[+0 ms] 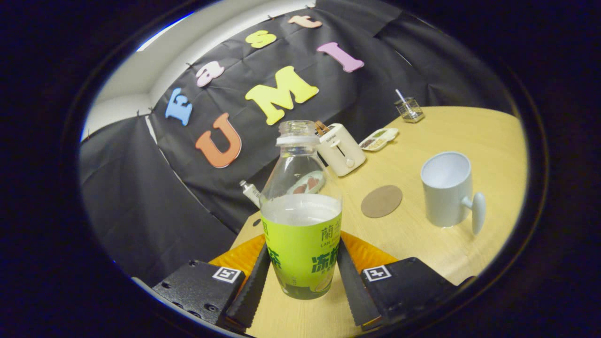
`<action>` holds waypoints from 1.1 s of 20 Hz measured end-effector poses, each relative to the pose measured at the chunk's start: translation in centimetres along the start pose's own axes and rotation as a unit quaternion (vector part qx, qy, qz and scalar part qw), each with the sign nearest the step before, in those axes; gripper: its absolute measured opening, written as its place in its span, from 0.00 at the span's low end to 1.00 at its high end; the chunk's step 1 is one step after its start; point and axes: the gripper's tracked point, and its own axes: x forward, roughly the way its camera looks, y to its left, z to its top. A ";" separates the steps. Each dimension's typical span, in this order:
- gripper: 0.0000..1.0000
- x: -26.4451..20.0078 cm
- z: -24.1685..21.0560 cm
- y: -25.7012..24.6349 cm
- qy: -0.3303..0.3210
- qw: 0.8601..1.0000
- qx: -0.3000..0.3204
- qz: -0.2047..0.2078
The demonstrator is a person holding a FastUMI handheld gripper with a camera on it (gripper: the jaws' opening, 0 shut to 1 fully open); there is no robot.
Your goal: Take the bottle from table, then pour the juice into the cup, finally place the bottle on the coaster
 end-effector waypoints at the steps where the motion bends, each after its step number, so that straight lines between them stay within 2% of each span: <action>1: 0.80 -0.1 0.4 -0.3 -0.003 1.000 0.024 0.006; 5: 0.80 -0.7 1.6 -1.3 -0.009 0.994 0.110 0.015; 9: 0.79 -1.4 2.0 -0.5 0.006 0.976 0.211 0.053; 14: 0.79 -2.1 2.5 -0.5 0.020 0.961 0.267 0.066; 18: 0.79 -2.4 3.4 -0.8 0.031 0.930 0.357 0.083; 22: 0.79 -2.7 4.0 -0.7 0.040 0.911 0.400 0.094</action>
